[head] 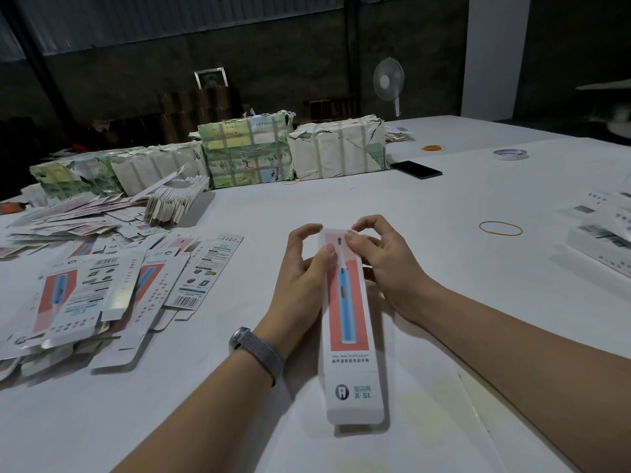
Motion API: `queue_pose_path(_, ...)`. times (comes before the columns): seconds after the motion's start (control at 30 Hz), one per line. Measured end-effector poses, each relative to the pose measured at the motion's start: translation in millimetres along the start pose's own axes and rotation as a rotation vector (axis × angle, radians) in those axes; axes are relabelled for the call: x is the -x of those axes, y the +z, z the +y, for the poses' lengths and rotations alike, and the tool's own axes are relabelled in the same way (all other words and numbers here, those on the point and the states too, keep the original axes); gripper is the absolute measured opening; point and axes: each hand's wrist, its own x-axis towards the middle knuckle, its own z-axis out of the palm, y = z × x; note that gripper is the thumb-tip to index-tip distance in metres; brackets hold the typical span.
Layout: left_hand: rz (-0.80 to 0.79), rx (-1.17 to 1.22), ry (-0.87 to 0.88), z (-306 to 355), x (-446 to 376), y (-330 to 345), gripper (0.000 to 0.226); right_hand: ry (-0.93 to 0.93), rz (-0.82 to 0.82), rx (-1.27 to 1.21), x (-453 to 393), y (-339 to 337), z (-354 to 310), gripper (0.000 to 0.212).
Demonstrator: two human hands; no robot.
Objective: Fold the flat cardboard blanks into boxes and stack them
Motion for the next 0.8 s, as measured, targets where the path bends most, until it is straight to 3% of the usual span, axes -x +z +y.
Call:
queue_pose_path(0.1, 0.025, 0.012, -0.003, -0.4, -0.1, 0.1, 0.016, -0.035, 0.041, 0.124, 1.5, 4.1, -0.2, 0.006)
queue_pose_path(0.2, 0.07, 0.027, -0.01, -0.3, -0.3, -1.4, 0.015, -0.127, 0.09, 0.361, 2.6, 3.9, -8.9, 0.021)
queue_pose_path(0.4, 0.13, 0.106, -0.003, 3.9, -1.6, -3.3, 0.025, -0.269, -0.202, 1.104, 12.9, 1.4, -40.1, 0.076)
queue_pose_path(0.57, 0.045, 0.088, -0.005, 2.8, -4.0, 0.1, 0.019, -0.195, -0.098, 1.248, 28.9, -21.4, -67.6, 0.073)
queue_pose_path(0.8, 0.048, 0.092, 0.012, -14.5, -13.0, -4.2, 0.02, -0.001, 0.178, 1.457, 75.8, -133.6, -119.0, 0.062)
